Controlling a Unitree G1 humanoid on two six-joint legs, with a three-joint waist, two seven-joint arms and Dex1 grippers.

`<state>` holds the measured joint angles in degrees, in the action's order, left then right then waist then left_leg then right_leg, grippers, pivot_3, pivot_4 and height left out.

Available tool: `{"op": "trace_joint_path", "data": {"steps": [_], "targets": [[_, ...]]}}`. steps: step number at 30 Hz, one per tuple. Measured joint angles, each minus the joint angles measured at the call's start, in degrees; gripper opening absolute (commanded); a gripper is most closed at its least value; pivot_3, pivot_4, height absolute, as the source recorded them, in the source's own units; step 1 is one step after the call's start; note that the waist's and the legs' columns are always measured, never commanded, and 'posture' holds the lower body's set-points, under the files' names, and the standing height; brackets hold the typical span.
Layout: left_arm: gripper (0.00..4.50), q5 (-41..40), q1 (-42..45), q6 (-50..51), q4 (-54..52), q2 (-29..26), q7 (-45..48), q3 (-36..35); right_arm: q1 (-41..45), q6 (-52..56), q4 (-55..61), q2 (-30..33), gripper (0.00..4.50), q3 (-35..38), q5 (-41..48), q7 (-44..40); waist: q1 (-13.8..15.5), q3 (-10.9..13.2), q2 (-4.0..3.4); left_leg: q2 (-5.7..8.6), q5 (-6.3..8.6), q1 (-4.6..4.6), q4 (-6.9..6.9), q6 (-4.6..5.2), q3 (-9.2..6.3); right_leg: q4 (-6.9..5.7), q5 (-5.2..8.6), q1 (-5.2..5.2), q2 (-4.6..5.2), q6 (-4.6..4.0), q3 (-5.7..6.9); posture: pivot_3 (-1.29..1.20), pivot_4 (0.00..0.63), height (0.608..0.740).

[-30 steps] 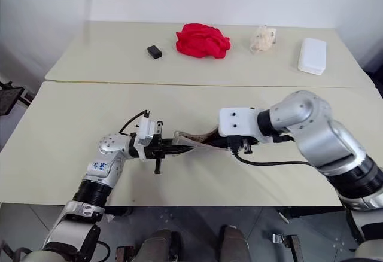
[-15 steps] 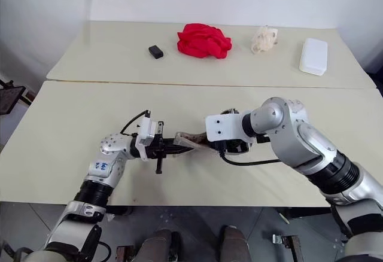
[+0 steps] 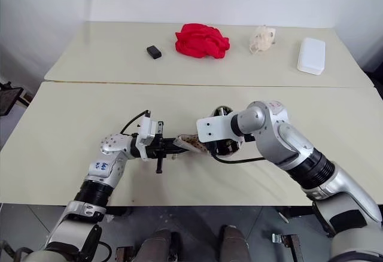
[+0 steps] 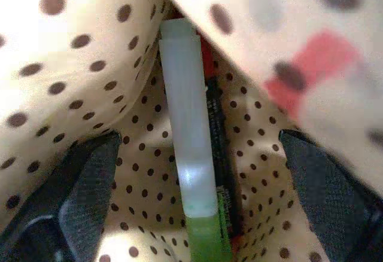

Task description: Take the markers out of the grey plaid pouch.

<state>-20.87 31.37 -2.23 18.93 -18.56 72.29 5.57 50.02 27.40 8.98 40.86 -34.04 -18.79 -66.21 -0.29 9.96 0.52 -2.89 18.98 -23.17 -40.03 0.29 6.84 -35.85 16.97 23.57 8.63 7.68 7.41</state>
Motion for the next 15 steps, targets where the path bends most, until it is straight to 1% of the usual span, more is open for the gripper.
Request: {"op": "trace_joint_path", "data": {"steps": [2,10,15], "targets": [[0.0,0.0,0.0,0.26,-0.01,0.0,0.03,0.01,0.0,-1.03,-1.19,-0.36,2.91,0.0,-1.21,0.71,0.04,0.0,0.0,0.0,0.0,0.0,0.0,0.0,0.0,0.0,0.0,0.0,0.0,0.0,0.0,0.0,0.15,0.74],[0.0,-0.01,0.0,0.68,-0.01,-0.07,0.04,-0.14,-0.05,-3.84,-3.39,-2.78,2.91,0.01,-5.51,4.15,-0.03,0.0,0.0,0.0,0.0,-0.01,0.01,0.0,0.01,0.0,0.0,0.01,0.0,0.0,0.0,0.0,0.15,0.74],[0.0,-0.01,0.0,0.86,-0.01,-0.18,0.2,-0.1,-0.66,-4.79,-4.1,-3.24,2.91,0.06,-6.48,4.08,0.07,0.0,0.0,0.0,0.0,-0.01,0.01,0.0,0.0,0.0,0.0,0.0,0.0,0.0,0.0,0.0,0.15,0.74]]}}
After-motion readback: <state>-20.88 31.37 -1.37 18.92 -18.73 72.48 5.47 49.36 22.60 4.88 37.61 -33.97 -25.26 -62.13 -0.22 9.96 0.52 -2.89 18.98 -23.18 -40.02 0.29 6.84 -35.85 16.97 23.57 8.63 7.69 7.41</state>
